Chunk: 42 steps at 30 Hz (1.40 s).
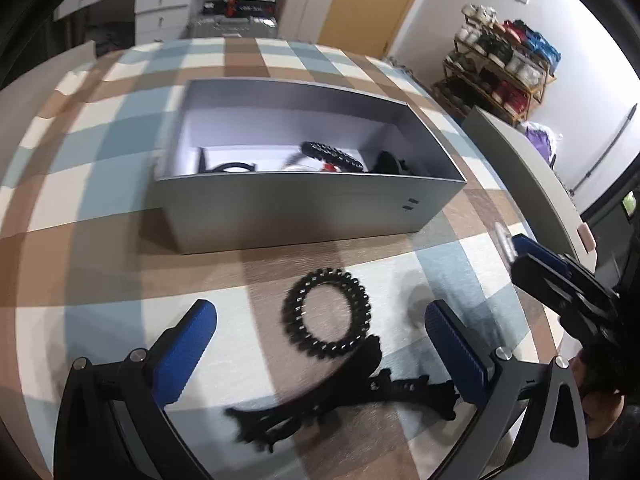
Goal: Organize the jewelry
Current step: 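Grasp the second black coiled hair tie with the left gripper while the right gripper holds the badge, then lift and carry the hair tie and white badge over the grey box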
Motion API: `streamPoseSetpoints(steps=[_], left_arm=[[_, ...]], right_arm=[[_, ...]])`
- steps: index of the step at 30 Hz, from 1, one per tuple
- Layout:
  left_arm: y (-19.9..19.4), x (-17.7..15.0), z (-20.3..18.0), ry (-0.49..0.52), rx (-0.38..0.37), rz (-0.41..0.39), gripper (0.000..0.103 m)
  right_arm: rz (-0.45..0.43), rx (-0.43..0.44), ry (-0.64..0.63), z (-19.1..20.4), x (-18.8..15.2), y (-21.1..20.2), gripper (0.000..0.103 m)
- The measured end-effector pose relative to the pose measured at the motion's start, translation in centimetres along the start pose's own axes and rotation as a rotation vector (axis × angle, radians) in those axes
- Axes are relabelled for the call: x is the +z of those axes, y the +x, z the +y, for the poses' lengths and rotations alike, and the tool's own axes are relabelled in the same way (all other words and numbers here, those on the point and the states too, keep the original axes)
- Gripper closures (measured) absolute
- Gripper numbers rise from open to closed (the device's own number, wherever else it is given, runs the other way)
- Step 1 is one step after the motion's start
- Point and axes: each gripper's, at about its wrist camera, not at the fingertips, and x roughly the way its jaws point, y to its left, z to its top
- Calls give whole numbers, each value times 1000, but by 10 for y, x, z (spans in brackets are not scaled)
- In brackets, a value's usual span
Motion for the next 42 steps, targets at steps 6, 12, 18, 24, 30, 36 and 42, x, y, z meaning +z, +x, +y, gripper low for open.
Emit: streamPoseSetpoints(steps=[6, 12, 18, 24, 30, 36, 42], left_arm=[[15, 3, -6, 38, 70, 44, 2], [17, 2, -17, 103, 105, 55, 14], [18, 1, -25, 180, 182, 51, 52], [15, 3, -21, 197, 161, 50, 69], [14, 0, -24, 219, 185, 50, 74], [12, -7, -29, 276, 223, 37, 77], [0, -7, -30, 248, 206, 25, 77]], right_arm=[[-23, 14, 7, -5, 0, -6, 63], [-27, 28, 28, -13, -4, -9, 63], [-34, 39, 38, -18, -6, -11, 63], [-27, 32, 80, -28, -9, -12, 63], [-35, 28, 82, -29, -11, -18, 63], [-36, 26, 95, -30, -12, -20, 63], [-42, 29, 89, -27, -9, -24, 63]])
